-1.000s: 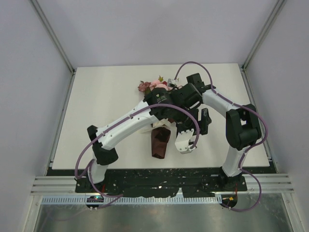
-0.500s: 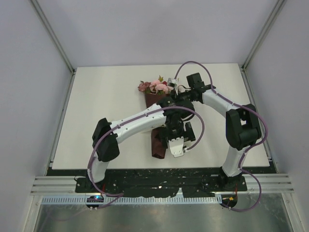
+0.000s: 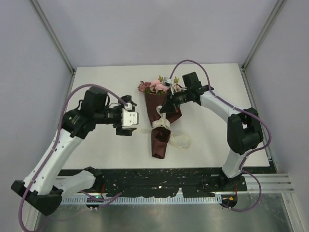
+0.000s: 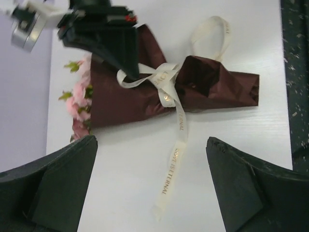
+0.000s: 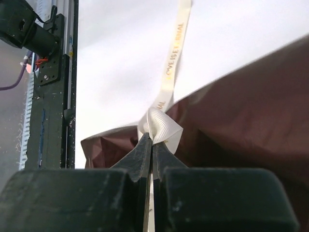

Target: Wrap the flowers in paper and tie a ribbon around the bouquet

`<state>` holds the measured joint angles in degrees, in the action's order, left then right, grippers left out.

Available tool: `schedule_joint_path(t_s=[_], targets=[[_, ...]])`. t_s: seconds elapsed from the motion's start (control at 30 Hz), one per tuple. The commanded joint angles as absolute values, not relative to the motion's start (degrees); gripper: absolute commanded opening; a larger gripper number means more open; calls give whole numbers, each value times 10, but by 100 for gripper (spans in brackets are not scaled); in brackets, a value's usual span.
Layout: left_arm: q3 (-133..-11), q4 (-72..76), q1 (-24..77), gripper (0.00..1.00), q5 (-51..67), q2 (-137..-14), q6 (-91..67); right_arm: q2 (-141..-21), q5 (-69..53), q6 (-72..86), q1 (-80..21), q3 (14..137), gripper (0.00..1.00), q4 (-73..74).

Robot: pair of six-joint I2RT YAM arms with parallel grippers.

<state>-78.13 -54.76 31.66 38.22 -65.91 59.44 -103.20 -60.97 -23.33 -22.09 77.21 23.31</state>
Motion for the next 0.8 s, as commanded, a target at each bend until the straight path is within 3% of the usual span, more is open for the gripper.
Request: schedule_joint_path(t_s=[0.0,0.17,0.37,0.67,0.77], targets=[[-661,-349,261,100,276,-597,365,-975,-570,-230,-270,780,6,227],[-610,-311,165,99,278,-579,223,-942,-502,-272,-335,774,6,254],[-515,-240,122,91,316,-537,97,-939,-420,-330,-414,784,6,308],[-454,-199,86,56,407,-554,-40,-1008,-351,-354,-483,801,9,345],[-456,-202,80,49,427,-583,-57,-1020,-345,-347,-499,801,8,335]])
